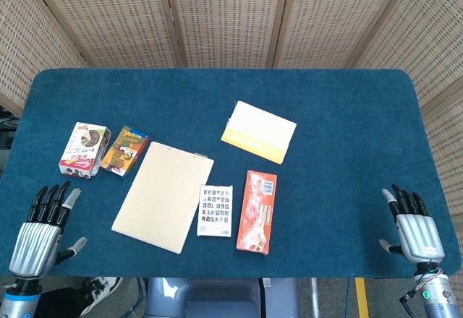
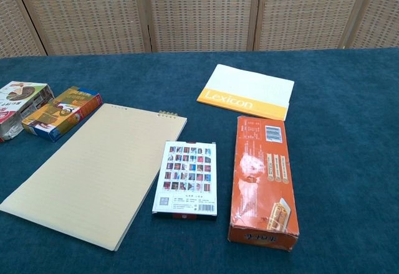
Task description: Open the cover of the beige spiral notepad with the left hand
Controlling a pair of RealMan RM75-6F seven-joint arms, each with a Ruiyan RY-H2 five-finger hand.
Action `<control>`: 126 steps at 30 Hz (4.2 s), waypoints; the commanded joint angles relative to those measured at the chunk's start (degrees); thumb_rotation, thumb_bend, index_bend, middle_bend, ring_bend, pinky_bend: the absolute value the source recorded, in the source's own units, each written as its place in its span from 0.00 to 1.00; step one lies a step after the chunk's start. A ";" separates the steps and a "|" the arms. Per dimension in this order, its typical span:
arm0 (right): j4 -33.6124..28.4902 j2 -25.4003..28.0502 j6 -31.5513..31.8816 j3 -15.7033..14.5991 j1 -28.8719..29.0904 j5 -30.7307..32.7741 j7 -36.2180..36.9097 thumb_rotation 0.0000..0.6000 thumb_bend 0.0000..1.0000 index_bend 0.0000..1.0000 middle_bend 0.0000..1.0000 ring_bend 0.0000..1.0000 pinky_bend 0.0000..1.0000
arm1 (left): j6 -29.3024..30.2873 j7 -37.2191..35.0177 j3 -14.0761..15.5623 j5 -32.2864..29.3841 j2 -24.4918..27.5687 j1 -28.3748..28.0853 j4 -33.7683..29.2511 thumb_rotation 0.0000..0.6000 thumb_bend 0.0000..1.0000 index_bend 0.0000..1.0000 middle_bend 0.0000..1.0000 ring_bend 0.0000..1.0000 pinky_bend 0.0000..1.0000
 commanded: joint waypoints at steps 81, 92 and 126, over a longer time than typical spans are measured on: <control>5.22 -2.58 7.54 0.99 -1.16 -8.40 6.73 1.00 0.00 0.00 0.00 0.00 0.00 | -15.17 2.37 4.07 -0.56 -7.33 -5.21 9.16 1.00 0.18 0.00 0.00 0.00 0.00; 4.97 -2.46 6.97 1.12 -1.04 -7.94 7.62 1.00 0.00 0.00 0.00 0.00 0.00 | -18.77 5.08 2.82 -3.24 -11.46 -7.03 13.02 1.00 0.30 0.00 0.00 0.00 0.00; 4.14 -2.18 6.56 1.23 -1.22 -7.24 8.75 1.00 0.00 0.00 0.00 0.00 0.00 | -21.81 9.41 2.95 -5.13 -18.78 -10.73 17.41 1.00 0.33 0.00 0.00 0.00 0.00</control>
